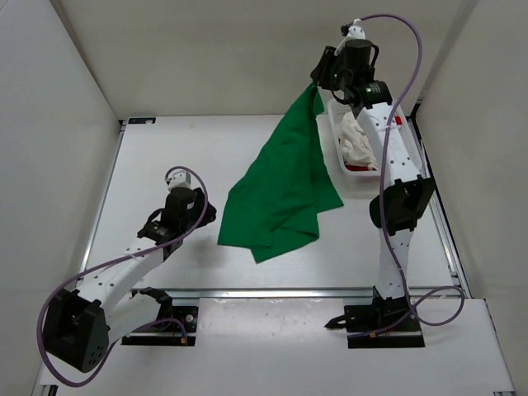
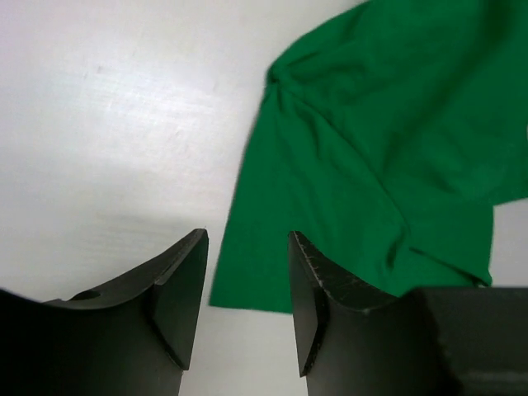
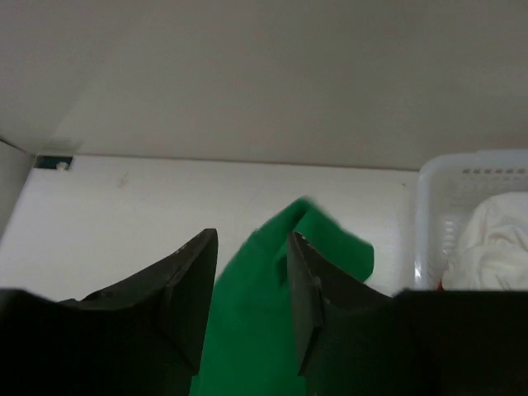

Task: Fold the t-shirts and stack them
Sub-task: Move the tshirt to the center of the board, then flatten out the tshirt

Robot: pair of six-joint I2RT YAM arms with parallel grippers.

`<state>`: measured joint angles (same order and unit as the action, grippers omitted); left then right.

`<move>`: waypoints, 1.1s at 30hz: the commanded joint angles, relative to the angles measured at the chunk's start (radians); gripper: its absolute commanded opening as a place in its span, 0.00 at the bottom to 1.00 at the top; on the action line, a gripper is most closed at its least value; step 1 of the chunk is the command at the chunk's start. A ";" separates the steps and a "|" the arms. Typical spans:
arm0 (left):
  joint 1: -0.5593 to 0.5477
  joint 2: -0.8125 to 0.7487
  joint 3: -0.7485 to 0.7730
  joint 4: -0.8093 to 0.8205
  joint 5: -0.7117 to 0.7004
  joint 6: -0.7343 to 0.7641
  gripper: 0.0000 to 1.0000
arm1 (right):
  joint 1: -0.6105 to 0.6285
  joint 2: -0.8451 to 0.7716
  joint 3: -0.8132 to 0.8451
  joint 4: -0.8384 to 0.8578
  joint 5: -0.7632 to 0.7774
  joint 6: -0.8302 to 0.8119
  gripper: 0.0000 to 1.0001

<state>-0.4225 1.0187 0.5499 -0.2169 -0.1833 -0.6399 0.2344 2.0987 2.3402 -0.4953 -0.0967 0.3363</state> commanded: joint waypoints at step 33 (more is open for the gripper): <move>0.358 -0.193 0.153 -0.033 0.354 0.025 0.48 | 0.835 0.001 -0.835 0.391 0.331 -0.244 0.37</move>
<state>-0.0734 0.8291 0.6781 -0.2359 0.1459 -0.6361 1.0878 2.1044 1.4685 -0.1390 0.1753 0.0772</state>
